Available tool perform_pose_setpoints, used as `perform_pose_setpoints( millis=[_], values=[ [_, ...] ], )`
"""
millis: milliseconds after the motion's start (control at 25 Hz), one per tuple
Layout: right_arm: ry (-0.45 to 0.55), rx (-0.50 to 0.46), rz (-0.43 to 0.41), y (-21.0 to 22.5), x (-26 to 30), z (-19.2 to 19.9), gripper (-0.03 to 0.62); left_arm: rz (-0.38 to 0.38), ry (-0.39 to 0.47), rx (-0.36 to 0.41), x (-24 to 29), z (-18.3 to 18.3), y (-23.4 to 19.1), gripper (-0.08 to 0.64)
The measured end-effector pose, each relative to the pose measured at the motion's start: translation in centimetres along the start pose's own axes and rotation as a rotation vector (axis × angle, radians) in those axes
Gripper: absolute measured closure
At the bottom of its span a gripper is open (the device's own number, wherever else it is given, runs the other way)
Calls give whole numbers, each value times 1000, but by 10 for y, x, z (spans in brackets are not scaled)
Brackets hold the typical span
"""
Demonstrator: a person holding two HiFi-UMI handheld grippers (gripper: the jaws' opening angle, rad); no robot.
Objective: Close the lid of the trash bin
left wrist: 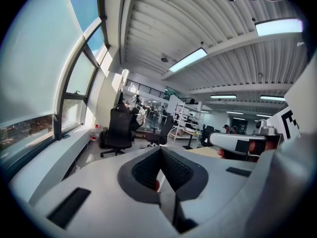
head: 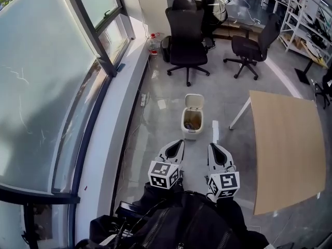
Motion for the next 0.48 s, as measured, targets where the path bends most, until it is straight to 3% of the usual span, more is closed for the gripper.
perform_pose_setpoints(
  millis=[480],
  values=[
    [-55,-54,31,13,114,-12,588,46,-61,-36,78,6,-83,558]
  ],
)
Point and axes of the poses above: the fingertips, and each gripper's own axes: x forward along the fingers, y to its right, z out of its underside, the point moved 6 cm from there along -x, backward along the fingers, and after that the axes turned 14 degrees about x, right-handed, at the moved point
